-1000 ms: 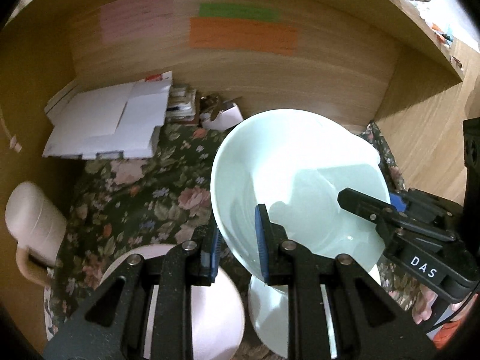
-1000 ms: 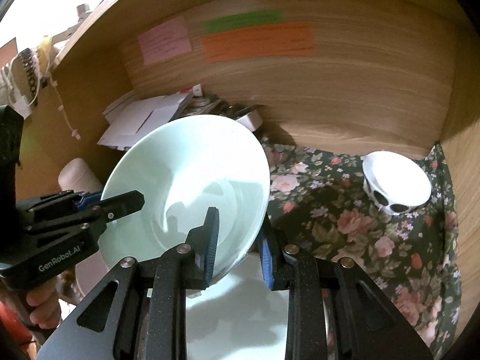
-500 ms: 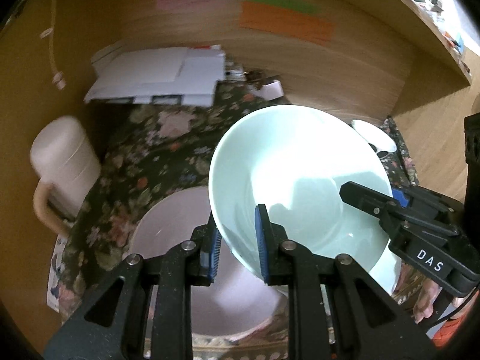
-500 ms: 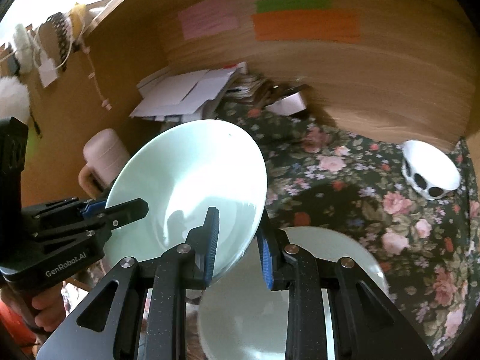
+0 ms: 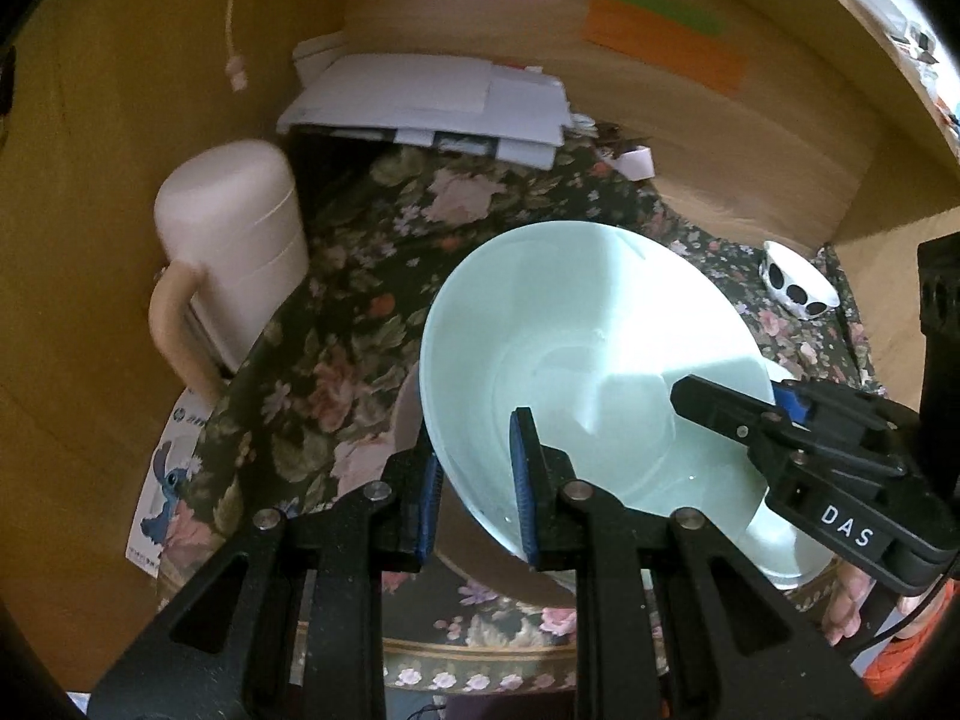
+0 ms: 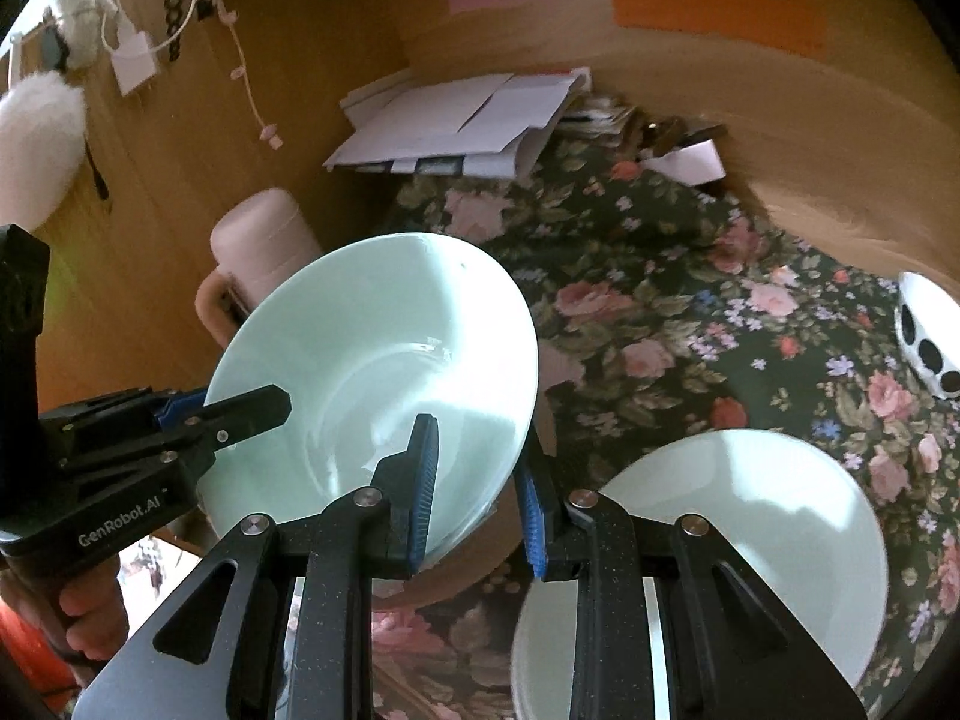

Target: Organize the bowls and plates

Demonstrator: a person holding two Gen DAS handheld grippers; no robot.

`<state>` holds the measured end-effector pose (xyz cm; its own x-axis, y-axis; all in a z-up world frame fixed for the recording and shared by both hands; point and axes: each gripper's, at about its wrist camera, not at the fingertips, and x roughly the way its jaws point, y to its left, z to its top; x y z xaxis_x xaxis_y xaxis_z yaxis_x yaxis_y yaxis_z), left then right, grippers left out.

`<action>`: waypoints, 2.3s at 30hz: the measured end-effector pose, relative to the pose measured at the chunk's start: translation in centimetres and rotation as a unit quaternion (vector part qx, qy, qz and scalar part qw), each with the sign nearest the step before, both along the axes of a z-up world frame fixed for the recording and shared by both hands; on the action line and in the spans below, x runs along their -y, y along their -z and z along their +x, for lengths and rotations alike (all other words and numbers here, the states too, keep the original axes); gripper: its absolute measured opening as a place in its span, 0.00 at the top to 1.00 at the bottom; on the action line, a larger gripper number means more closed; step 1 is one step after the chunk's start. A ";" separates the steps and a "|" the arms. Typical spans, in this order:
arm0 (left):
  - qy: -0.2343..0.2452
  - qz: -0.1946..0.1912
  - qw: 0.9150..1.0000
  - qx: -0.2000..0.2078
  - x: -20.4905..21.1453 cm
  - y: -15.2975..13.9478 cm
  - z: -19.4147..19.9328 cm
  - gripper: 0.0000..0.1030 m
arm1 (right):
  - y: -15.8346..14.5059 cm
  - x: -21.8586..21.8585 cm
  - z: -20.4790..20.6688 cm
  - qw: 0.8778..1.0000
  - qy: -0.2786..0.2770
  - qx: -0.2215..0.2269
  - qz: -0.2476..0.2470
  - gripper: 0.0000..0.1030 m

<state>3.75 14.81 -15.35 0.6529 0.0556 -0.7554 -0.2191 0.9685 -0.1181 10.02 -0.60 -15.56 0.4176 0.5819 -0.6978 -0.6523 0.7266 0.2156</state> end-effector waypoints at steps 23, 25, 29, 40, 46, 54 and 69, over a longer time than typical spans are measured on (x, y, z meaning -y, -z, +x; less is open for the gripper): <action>0.006 -0.027 0.999 -0.025 -1.5 3.0 0.8 0.80 | 0.7 -0.5 0.5 0.999 -0.009 0.001 -0.036 0.74; 0.004 -0.024 0.999 -0.024 -1.4 2.9 1.0 0.80 | 0.5 -0.5 0.4 0.999 -0.012 0.012 -0.043 0.74; 0.002 -0.024 0.999 -0.025 -1.4 2.7 1.3 0.80 | 0.7 -0.3 0.6 0.999 -0.020 0.012 -0.045 0.74; 0.010 0.034 0.999 -0.031 -0.8 1.7 2.6 0.80 | 0.2 0.7 0.8 0.999 -0.022 0.014 -0.018 0.73; 0.003 0.050 0.999 -0.012 -0.4 0.5 2.9 0.66 | -0.2 1.9 1.1 1.000 -0.014 0.019 -0.014 0.64; 0.025 0.067 0.996 0.045 2.7 -3.6 3.5 0.46 | -3.1 5.9 2.5 0.998 0.032 0.049 0.005 0.52; 0.123 0.048 0.986 0.099 12.0 -7.9 9.3 0.29 | -7.6 16.3 6.8 0.983 0.150 0.106 0.005 0.47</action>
<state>13.04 2.86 -7.45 0.7898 -0.0587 -0.6105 0.0425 0.9983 -0.0410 16.80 -16.85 -7.99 0.7071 0.4161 -0.5717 -0.4397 0.8919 0.1053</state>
